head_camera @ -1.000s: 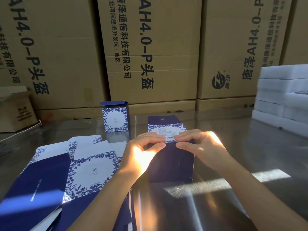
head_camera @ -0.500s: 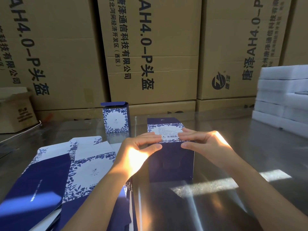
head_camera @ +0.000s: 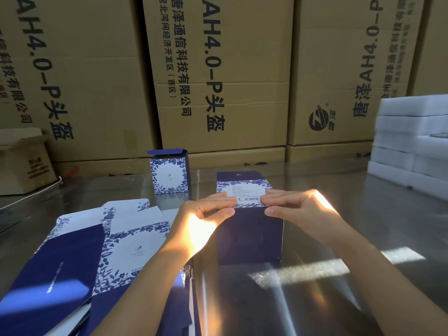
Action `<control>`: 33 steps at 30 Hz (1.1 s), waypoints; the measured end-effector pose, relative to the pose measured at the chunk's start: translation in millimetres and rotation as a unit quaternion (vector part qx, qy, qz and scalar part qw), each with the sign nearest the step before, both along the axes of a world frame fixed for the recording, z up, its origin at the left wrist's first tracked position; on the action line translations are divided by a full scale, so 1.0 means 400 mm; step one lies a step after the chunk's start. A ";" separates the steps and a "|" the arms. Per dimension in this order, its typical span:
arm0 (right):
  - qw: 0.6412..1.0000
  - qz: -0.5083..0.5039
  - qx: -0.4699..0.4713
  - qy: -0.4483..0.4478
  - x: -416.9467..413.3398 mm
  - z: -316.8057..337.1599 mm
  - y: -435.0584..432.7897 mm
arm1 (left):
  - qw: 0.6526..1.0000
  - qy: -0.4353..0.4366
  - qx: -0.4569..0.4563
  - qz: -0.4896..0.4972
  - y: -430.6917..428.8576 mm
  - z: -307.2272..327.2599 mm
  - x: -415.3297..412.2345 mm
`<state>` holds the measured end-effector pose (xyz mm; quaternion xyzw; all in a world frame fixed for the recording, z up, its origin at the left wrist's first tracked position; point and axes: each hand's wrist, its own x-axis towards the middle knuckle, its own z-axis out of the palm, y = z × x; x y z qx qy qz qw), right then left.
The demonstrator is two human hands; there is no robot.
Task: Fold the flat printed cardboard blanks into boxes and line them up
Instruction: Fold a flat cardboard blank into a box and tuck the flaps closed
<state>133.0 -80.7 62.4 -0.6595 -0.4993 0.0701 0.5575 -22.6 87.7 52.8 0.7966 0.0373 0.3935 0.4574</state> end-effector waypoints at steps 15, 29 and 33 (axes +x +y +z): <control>0.995 -0.016 0.067 0.070 0.006 -0.008 -0.015 | 0.998 -0.024 -0.046 0.023 0.003 0.003 -0.013; 0.998 -0.026 0.059 -0.002 -0.045 0.002 -0.002 | 0.994 -0.005 0.077 0.074 -0.044 0.005 -0.008; 0.988 -0.099 0.013 -0.115 -0.074 -0.001 0.015 | 0.987 -0.019 0.125 0.103 -0.059 -0.001 -0.004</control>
